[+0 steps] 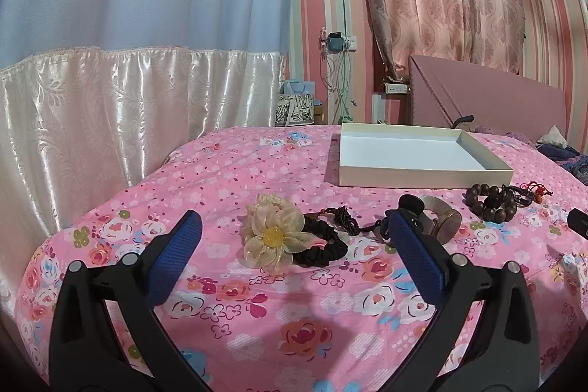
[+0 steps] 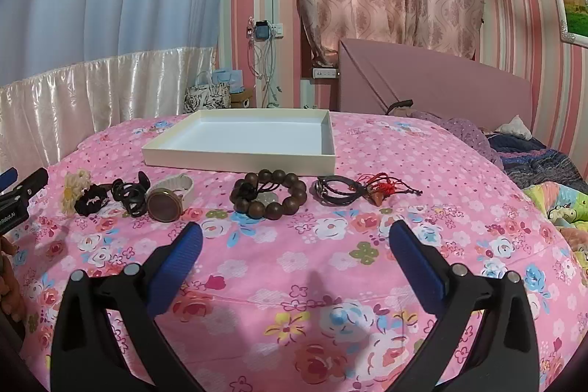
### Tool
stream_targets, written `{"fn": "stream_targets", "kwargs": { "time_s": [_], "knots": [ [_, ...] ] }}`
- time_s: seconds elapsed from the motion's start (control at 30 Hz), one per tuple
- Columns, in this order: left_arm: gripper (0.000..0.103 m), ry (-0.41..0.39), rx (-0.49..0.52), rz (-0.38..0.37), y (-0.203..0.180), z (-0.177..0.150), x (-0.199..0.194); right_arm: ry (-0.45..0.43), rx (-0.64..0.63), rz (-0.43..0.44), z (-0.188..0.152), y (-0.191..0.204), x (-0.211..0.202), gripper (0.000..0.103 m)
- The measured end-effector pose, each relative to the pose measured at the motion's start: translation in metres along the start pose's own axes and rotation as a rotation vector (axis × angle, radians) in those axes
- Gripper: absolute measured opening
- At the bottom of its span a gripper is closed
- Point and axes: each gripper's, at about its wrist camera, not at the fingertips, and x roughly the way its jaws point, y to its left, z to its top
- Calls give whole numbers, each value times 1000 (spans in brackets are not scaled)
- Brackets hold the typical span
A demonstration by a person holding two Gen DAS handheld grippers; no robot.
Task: Organize jewelry
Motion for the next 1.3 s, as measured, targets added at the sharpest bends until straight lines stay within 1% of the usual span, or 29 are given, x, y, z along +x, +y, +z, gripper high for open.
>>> {"fn": "stream_targets", "kwargs": {
  "time_s": [0.13, 1.3],
  "knots": [
    [100, -2, -2, 0, 0, 2, -4, -2, 3, -1, 0, 0, 0, 101],
    [100, -3, -7, -2, 4, 2, -4, -8, 15, -5, 3, -3, -2, 101]
  ]
}}
